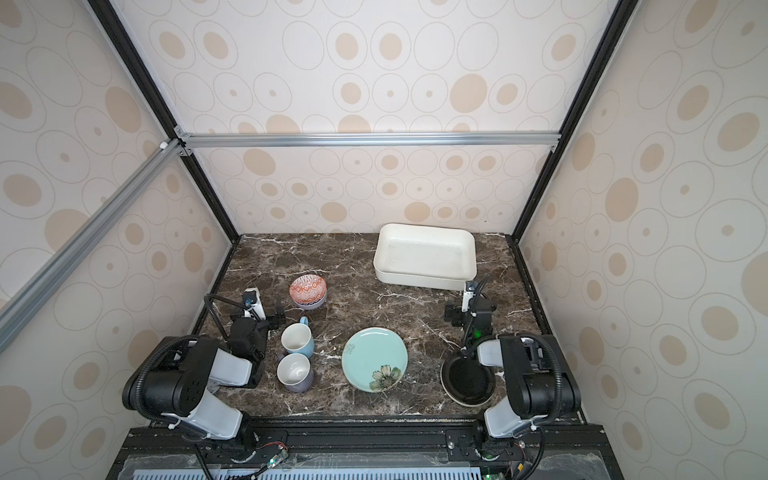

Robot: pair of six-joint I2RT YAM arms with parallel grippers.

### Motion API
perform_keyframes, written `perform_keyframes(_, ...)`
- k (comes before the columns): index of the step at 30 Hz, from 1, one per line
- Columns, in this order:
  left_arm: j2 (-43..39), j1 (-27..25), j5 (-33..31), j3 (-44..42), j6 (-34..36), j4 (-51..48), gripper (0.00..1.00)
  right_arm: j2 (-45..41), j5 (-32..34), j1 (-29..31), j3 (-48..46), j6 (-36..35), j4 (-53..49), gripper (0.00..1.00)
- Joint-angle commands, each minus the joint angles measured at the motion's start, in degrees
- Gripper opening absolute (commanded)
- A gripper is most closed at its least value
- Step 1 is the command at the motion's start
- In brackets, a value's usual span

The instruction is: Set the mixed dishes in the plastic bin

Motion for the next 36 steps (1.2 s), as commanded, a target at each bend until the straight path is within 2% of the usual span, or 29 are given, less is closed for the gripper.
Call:
perform_keyframes(1, 0.0, 0.12, 0.35, 0.78, 0.79, 1.57, 0.99, -1.49, -1.01, -0.29, 2.06, -1.01, -1.95, 1.0)
perform_keyframes(4, -0.07, 0.17, 0.35, 0.65, 0.79, 1.89, 0.99, -4.07, 4.51, -0.23, 13.16, 2.88, -25.45, 1.0)
perform_keyframes(5, -0.39, 0.17, 0.11, 0.79, 0.87, 1.76, 0.99, -3.79, 5.04, -0.17, 15.82, 3.42, -30.09, 1.0)
perform_keyframes(9, -8.8, 0.15, -1.88, 5.43, 0.28, -13.8, 0.99, -4.02, 4.36, 0.84, 21.84, 6.6, -39.26, 1.0)
perform_keyframes(11, -12.34, -0.58, -2.17, 5.95, 0.83, -16.34, 0.99, -3.99, 5.06, 1.91, 24.73, 6.79, -43.12, 1.0)
perform_keyframes(14, -17.51, -2.31, -1.6, 7.56, -2.76, -19.71, 0.99, -2.12, 6.18, 3.45, 31.66, 7.44, -50.54, 1.0)
perform_keyframes(17, -18.74, -6.25, -2.03, 14.05, -4.91, -27.4, 0.99, 1.56, 7.64, 5.66, 41.19, 7.53, -59.79, 1.0)
perform_keyframes(22, -14.51, -15.55, -2.63, 28.61, -5.5, -42.59, 0.99, 8.6, 7.2, 9.05, 53.32, 8.02, -67.3, 0.99)
perform_keyframes(24, -12.47, -18.73, -1.67, 33.15, -6.44, -47.68, 0.99, 13.16, 5.51, 9.7, 59.7, 8.92, -72.84, 0.84)
perform_keyframes(27, -11.22, -22.34, -0.02, 36.48, -8.48, -50.53, 0.99, 18.32, 5.31, 10.87, 66.91, 10.43, -79.39, 0.7)
perform_keyframes(31, -7.19, -24.79, 1.96, 42.94, -13.01, -53.46, 0.99, 17.04, 7.75, 11.36, 64.82, 12.67, -78.02, 0.72)
perform_keyframes(33, -2.39, -26.52, 2.36, 49.38, -12.68, -57.65, 0.99, 15.14, 9.61, 11.3, 62.42, 13.06, -77.03, 0.75)
perform_keyframes(36, 6.51, -29.7, -0.59, 60.1, -11.0, -66.49, 0.99, 13.26, 13.63, 11.21, 60.28, 12.8, -77.6, 0.76)
